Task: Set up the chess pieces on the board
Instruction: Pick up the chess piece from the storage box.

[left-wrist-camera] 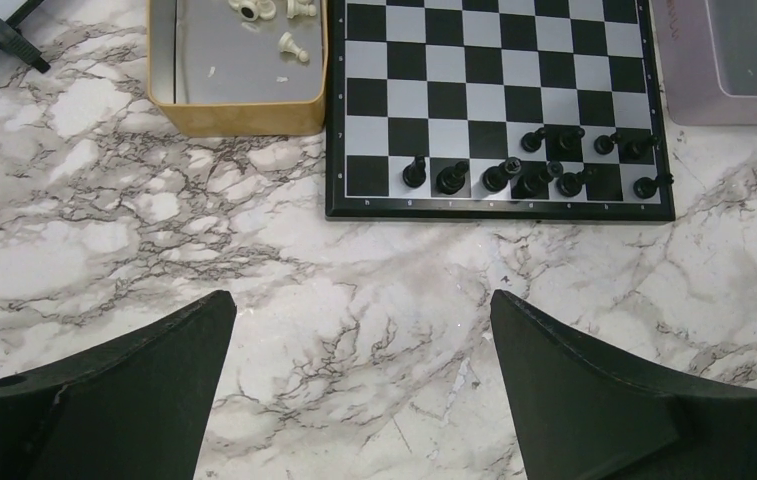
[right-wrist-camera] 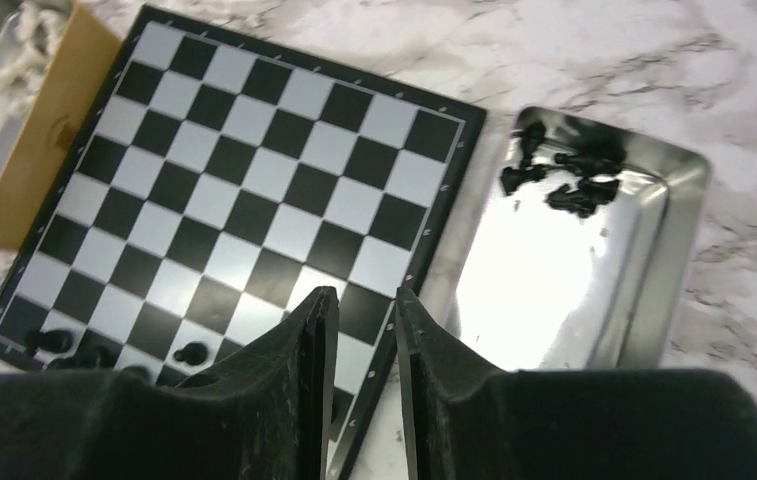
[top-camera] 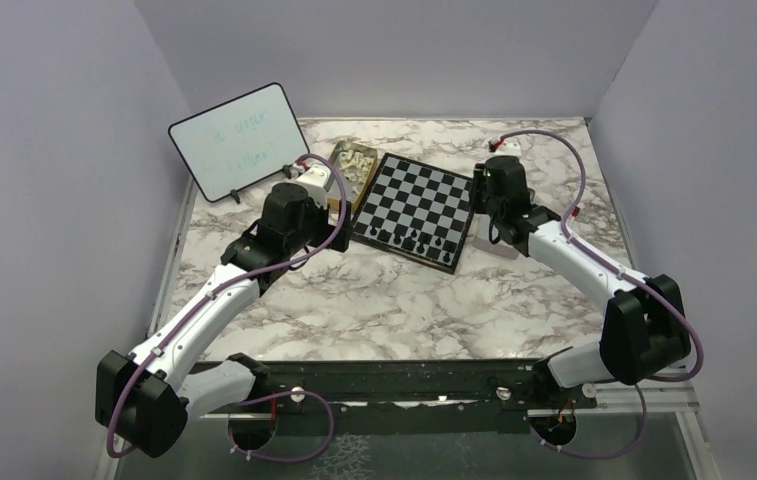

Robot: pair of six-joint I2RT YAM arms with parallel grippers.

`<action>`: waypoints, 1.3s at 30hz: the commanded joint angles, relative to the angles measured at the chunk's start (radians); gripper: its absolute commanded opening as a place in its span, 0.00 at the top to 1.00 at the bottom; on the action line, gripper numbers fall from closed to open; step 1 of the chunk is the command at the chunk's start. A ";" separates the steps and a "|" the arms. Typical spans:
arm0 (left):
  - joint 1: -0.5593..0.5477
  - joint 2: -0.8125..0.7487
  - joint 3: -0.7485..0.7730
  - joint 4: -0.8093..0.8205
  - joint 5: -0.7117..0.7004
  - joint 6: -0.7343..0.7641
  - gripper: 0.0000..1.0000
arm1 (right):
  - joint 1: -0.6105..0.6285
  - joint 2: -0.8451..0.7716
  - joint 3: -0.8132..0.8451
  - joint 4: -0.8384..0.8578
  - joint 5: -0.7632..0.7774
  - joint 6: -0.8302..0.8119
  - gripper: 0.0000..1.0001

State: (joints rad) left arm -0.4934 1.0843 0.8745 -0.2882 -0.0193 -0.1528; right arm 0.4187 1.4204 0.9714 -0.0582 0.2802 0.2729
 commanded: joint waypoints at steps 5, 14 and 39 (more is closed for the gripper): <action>-0.007 -0.028 -0.012 -0.007 0.014 0.006 0.01 | -0.119 0.074 0.079 -0.079 0.089 0.045 0.69; -0.010 -0.041 -0.018 0.007 0.019 0.006 0.05 | -0.273 0.212 0.131 -0.083 0.044 0.131 0.72; -0.048 -0.041 -0.019 0.009 0.026 0.016 0.08 | -0.304 0.475 0.295 -0.242 0.290 0.812 0.68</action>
State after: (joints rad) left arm -0.5297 1.0618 0.8669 -0.2932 0.0029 -0.1509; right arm 0.1249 1.8668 1.2186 -0.2405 0.4889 1.0084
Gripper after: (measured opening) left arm 0.928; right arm 0.319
